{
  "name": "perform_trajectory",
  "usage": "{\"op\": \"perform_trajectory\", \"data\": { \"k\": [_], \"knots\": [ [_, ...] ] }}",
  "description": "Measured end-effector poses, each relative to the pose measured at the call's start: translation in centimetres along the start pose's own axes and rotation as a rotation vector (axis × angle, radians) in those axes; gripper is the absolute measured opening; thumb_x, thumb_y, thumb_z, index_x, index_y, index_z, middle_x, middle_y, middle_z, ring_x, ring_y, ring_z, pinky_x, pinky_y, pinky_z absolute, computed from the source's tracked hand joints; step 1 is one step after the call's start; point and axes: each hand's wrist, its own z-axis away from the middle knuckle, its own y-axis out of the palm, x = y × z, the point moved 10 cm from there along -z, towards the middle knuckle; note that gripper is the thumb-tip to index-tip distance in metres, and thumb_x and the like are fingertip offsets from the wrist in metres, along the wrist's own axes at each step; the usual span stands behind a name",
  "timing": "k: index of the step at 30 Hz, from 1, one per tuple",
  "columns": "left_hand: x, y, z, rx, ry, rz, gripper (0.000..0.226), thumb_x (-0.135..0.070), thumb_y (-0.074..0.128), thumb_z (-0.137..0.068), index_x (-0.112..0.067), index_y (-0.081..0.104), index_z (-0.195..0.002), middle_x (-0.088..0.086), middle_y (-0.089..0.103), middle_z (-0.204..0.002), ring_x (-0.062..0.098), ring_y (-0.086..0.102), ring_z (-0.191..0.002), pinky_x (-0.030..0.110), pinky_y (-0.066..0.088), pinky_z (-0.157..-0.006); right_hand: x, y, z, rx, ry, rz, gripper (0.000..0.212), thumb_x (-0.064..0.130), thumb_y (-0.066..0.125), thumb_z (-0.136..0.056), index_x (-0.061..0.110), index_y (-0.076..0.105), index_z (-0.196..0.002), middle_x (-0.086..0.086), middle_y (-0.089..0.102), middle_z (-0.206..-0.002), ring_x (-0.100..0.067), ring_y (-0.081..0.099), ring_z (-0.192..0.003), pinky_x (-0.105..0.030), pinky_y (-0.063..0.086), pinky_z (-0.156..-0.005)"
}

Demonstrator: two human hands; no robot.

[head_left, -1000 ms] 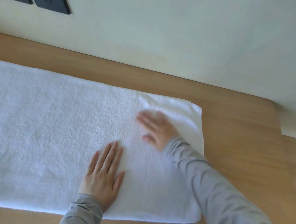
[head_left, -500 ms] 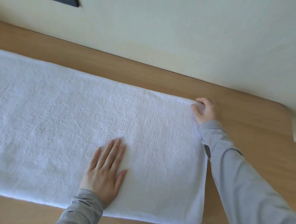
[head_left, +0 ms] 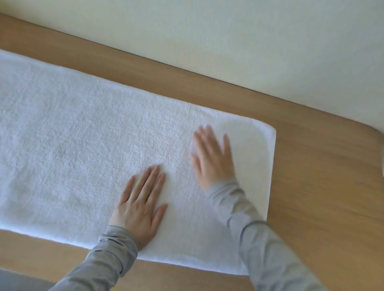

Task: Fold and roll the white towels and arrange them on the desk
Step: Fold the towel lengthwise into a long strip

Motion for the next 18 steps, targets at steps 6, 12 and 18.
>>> {"op": "perform_trajectory", "data": {
  "k": [6, 12, 18],
  "knots": [
    [0.2, 0.1, 0.1, -0.007, -0.003, -0.003, 0.063, -0.045, 0.021, -0.095, -0.012, 0.022, -0.148, 0.006, 0.020, -0.157, 0.022, 0.019, -0.144, 0.046, 0.019, -0.115, -9.5, -0.3, 9.7, 0.034, 0.386, 0.076, 0.066, 0.044, 0.010, -0.096, 0.003, 0.029, -0.143, -0.014, 0.027, -0.151, -0.030, 0.023, -0.141, -0.056, 0.021, -0.113],
    [0.2, 0.1, 0.0, -0.014, -0.005, 0.013, 0.064, -0.044, 0.023, -0.094, -0.012, 0.022, -0.149, 0.005, 0.020, -0.156, 0.021, 0.019, -0.144, 0.045, 0.016, -0.116, -1.2, -0.3, 13.8, 0.016, 0.211, 0.049, 0.063, 0.042, 0.011, -0.099, 0.001, 0.023, -0.145, -0.014, 0.024, -0.153, -0.028, 0.017, -0.143, -0.046, 0.011, -0.115],
    [0.1, 0.0, 0.1, -0.004, 0.004, 0.034, 0.063, -0.044, 0.024, -0.094, -0.012, 0.022, -0.148, 0.005, 0.020, -0.156, 0.021, 0.018, -0.144, 0.044, 0.015, -0.116, -0.4, 1.4, 18.2, 0.187, 0.138, 0.116, 0.058, 0.039, 0.014, -0.099, 0.005, 0.032, -0.142, -0.007, 0.031, -0.151, -0.018, 0.020, -0.141, -0.044, 0.023, -0.109]
  ]
}}
